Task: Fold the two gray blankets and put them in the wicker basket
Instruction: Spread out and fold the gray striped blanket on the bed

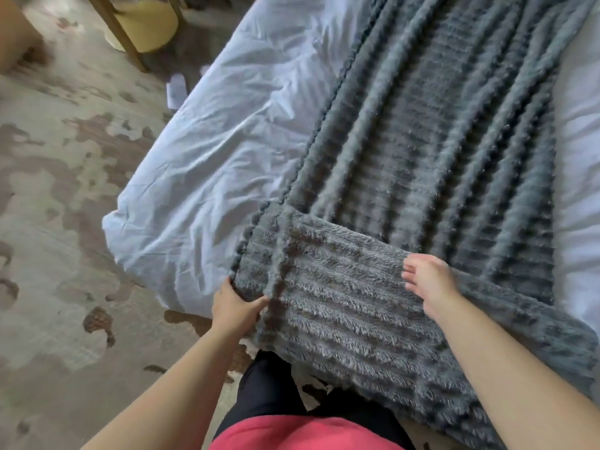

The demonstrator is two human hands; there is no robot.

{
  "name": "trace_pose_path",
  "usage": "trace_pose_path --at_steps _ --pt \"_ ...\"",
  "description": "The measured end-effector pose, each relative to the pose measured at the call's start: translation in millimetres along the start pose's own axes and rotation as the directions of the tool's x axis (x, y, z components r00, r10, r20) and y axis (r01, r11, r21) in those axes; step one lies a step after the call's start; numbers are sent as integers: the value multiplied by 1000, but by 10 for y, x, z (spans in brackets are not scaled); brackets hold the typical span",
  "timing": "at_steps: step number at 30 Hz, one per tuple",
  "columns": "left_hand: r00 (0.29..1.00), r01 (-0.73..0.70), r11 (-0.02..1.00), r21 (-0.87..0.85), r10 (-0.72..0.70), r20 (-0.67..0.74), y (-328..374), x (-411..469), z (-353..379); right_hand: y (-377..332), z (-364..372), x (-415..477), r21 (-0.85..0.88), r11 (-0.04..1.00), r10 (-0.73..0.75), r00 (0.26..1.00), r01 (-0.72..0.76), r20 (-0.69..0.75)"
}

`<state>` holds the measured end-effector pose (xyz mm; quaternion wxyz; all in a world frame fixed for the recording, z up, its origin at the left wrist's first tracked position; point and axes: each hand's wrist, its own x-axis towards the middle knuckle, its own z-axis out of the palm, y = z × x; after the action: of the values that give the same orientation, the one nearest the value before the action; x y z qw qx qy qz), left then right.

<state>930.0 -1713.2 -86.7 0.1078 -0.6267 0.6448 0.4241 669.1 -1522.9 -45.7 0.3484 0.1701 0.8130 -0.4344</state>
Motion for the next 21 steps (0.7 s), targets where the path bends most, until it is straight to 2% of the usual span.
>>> trace_pose_path --at_steps 3,5,7,9,12,13,14,16,17,19,21 --pt "989 -105 989 107 93 117 -95 183 46 -241 746 -23 -241 942 -202 967 235 155" --pt "978 -153 981 117 133 163 -137 279 36 -348 1191 32 -382 833 -319 912 399 259" --pt "958 -205 976 68 186 218 -160 384 -29 -417 1564 90 -447 733 -372 853 512 367" --pt "921 -283 959 -20 278 274 -178 480 -119 -472 1812 115 -516 665 -302 826 540 475" --pt "855 -314 940 -130 340 391 -234 577 -267 -564 1969 177 -686 519 -47 818 510 573" --pt "828 -259 948 -187 318 462 -269 604 -307 -606 1974 211 -696 518 7 811 497 585" --pt "788 -164 952 -257 283 546 -302 641 -345 -647 1964 256 -666 569 16 804 482 595" --pt "694 28 944 -328 218 686 -326 713 -414 -689 1910 357 -525 732 -66 812 435 581" --pt "684 58 950 -307 186 705 -315 758 -437 -680 1891 398 -470 774 -120 828 424 548" --pt "751 -19 991 -133 102 653 -254 890 -450 -607 1917 432 -474 770 -186 861 428 474" --pt "850 -156 972 173 43 526 -158 950 -421 -485 1999 414 -571 678 -244 874 463 420"
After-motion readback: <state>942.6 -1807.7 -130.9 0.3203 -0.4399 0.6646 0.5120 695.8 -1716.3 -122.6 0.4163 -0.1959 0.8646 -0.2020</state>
